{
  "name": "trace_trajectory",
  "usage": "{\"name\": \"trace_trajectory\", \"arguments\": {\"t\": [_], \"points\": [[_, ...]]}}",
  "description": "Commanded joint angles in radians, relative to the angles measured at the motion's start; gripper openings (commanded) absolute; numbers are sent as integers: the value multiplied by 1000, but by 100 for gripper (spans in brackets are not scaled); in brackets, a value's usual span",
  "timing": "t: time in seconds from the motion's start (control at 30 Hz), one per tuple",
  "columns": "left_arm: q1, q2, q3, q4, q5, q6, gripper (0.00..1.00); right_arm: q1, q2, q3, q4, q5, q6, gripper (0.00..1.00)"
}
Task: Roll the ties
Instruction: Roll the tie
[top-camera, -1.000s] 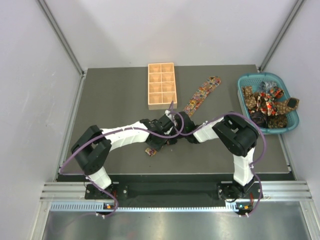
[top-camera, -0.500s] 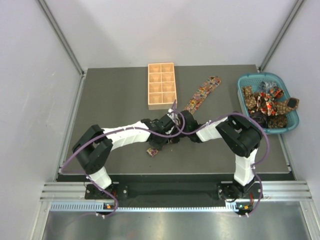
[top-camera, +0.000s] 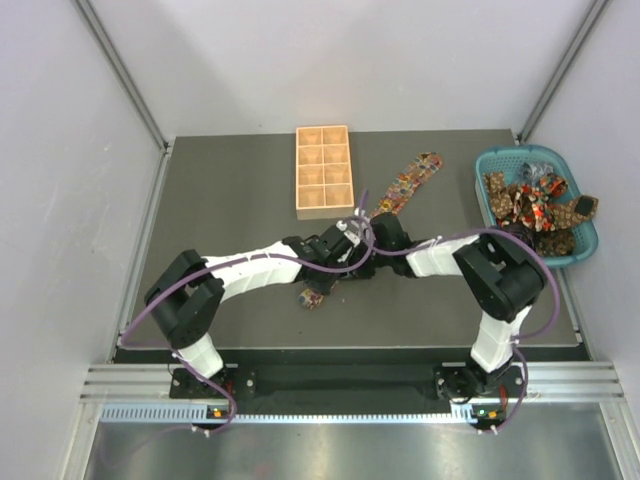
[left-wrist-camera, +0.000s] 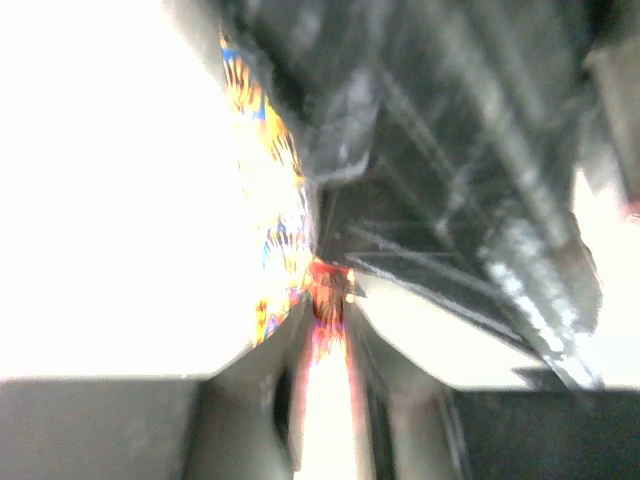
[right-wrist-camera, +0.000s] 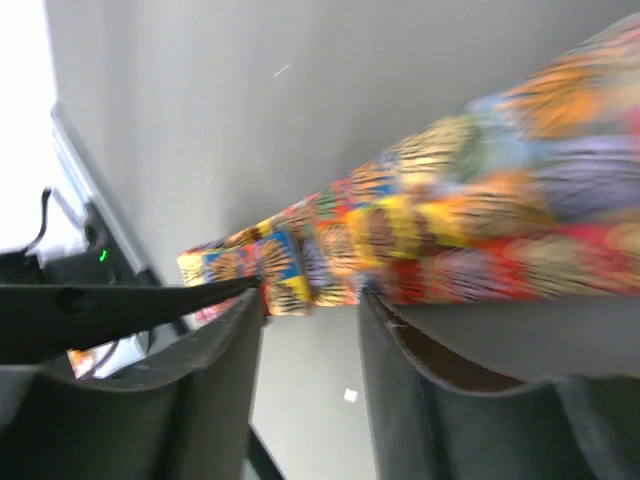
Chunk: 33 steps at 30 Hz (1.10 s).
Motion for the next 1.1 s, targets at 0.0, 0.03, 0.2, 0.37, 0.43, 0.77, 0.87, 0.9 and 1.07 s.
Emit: {"name": "trace_trajectory", "arguments": {"t": [0.0, 0.03, 0.2, 0.37, 0.43, 0.77, 0.87, 0.9, 1.07], "points": [[-3, -25, -42, -134, -35, -19, 25, -95, -146, 21, 37, 76, -46, 47], [-3, -39, -47, -127, -40, -19, 26, -107, -154, 26, 4, 96, -54, 49], [2, -128, -76, -113, -74, -31, 32, -153, -188, 84, -111, 167, -100, 63], [4, -238, -110, -76, -162, -65, 34, -150, -177, 206, -393, 475, -124, 83], [4, -316, -134, -35, -204, -78, 35, -148, -163, 277, -510, 631, -101, 100], [4, -692, -312, 188, -414, -183, 81, -158, -38, 543, -774, 994, 15, 100], [4, -801, -400, 270, -477, -221, 99, -159, 66, 689, -919, 1072, 70, 100], [2, -830, -415, 280, -504, -244, 99, -161, 91, 720, -962, 1077, 72, 100], [5, -789, -411, 259, -548, -289, 99, -179, 196, 834, -990, 1083, 86, 100]]}}
